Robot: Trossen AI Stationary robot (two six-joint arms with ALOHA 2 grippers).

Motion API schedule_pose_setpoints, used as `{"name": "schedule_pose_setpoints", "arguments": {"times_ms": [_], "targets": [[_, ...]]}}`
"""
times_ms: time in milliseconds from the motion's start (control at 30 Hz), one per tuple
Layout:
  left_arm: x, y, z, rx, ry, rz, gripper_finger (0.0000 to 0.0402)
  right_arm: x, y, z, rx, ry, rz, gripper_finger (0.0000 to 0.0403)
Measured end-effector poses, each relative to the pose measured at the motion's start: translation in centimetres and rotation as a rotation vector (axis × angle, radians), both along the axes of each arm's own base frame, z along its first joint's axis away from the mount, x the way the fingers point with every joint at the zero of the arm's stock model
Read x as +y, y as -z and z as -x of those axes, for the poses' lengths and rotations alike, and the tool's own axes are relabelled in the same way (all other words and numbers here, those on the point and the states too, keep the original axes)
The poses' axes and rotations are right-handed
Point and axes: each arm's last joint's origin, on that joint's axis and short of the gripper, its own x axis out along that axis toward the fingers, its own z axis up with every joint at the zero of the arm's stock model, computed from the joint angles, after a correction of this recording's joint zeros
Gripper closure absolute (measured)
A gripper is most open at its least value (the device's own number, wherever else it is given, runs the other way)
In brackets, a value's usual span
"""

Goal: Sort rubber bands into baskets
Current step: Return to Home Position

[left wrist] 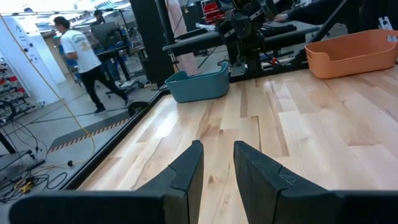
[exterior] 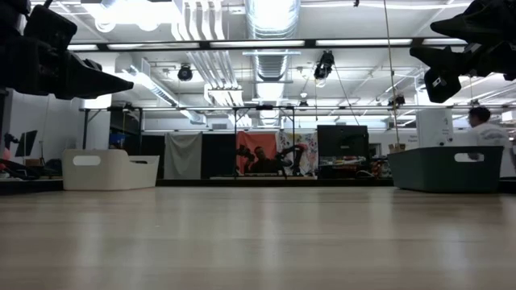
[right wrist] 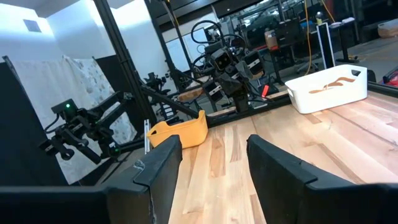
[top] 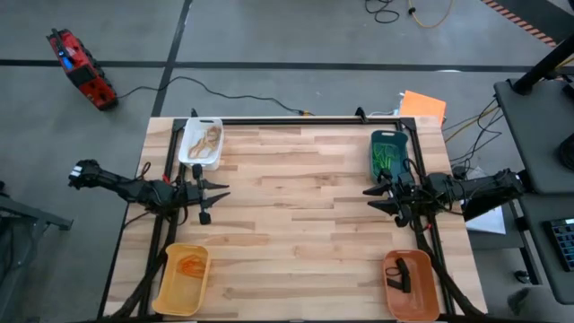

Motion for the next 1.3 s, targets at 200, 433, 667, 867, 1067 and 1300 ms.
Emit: {"name": "schedule_pose_setpoints", "arguments": {"times_ms": [200,433,667,867,1067,1300], "targets": [[0.0,0.0,0.0,0.0,0.0,0.0,0.0327,0.0,0.0,0.0,0.0,0.0,0.0,0.0227],[0.0,0.0,0.0,0.0,0.0,0.0,0.0327,0.0,-0.01,0.0,-0.001,0.0,0.0,0.0227],[0.0,0.0,0.0,0.0,0.0,0.0,0.0327,0.0,0.0,0.0,0.0,0.0,0.0,0.0226],[0.0,0.0,0.0,0.0,0.0,0.0,0.0327,0.0,0.0,0.0,0.0,0.0,0.0,0.0225],[0.0,0.0,0.0,0.0,0.0,0.0,0.0327,0.0,0.0,0.0,0.0,0.0,0.0,0.0223],[0.0,0.0,0.0,0.0,0.0,0.0,0.0327,0.0,0.0,0.0,0.0,0.0,0.0,0.0222]]}}
